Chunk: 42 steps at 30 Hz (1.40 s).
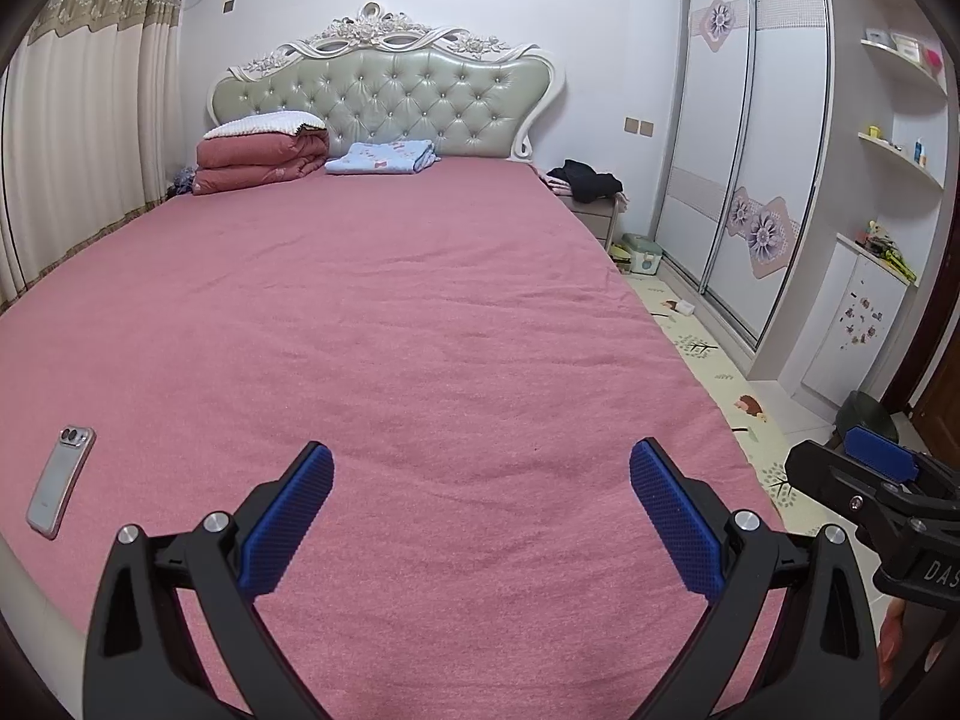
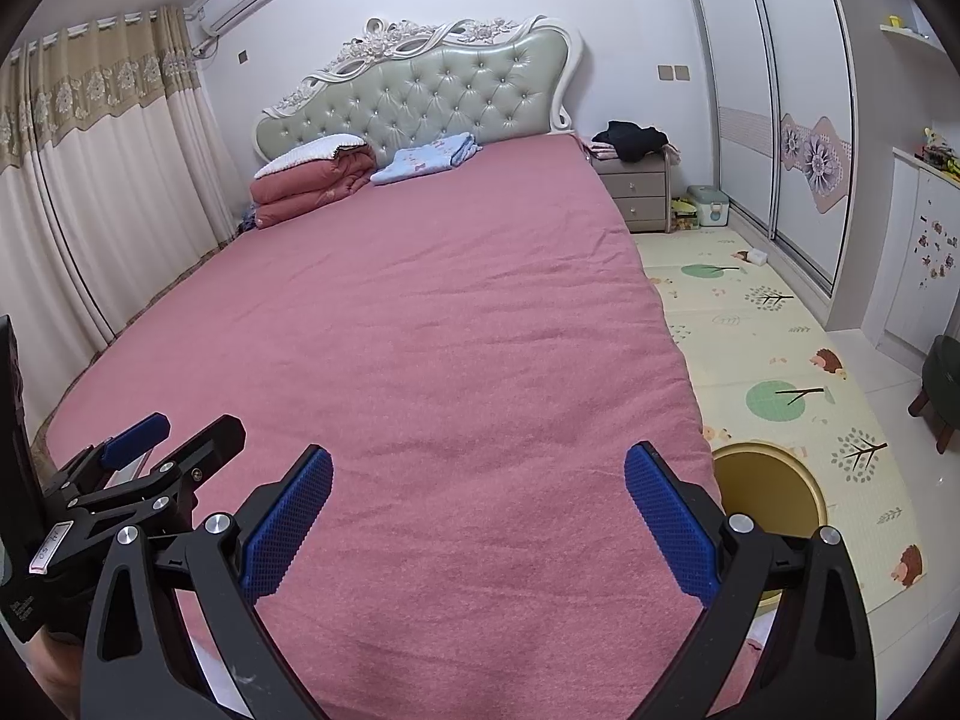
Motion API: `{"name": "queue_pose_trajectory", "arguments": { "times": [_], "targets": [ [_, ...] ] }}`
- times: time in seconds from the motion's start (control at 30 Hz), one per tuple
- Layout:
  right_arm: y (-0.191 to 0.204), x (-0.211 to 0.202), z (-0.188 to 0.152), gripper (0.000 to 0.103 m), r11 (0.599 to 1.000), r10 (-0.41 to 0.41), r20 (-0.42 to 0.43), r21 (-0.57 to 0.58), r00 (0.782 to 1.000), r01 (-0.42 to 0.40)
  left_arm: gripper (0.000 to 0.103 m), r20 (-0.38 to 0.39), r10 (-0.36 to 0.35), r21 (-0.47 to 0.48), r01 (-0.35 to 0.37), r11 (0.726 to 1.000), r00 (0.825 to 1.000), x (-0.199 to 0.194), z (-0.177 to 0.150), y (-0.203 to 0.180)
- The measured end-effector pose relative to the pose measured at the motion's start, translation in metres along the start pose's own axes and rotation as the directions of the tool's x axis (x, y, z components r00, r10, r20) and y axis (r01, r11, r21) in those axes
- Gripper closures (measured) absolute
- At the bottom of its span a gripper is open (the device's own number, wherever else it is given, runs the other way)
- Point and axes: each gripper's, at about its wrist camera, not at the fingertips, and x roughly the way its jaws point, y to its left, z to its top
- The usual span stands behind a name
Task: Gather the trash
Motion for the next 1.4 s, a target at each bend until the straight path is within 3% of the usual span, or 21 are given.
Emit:
{"name": "queue_pose_trajectory", "arguments": {
  "times": [1.4],
  "targets": [
    [-0.0012, 0.0038, -0.0012, 0.009, 1.000, -0.003, -0.019, 0.008, 1.000, 0.003, 0.004, -0.008, -0.009, 0.003, 0.009, 1.000, 1.000, -0.0002, 0.0026, 0.0004]
  ]
}}
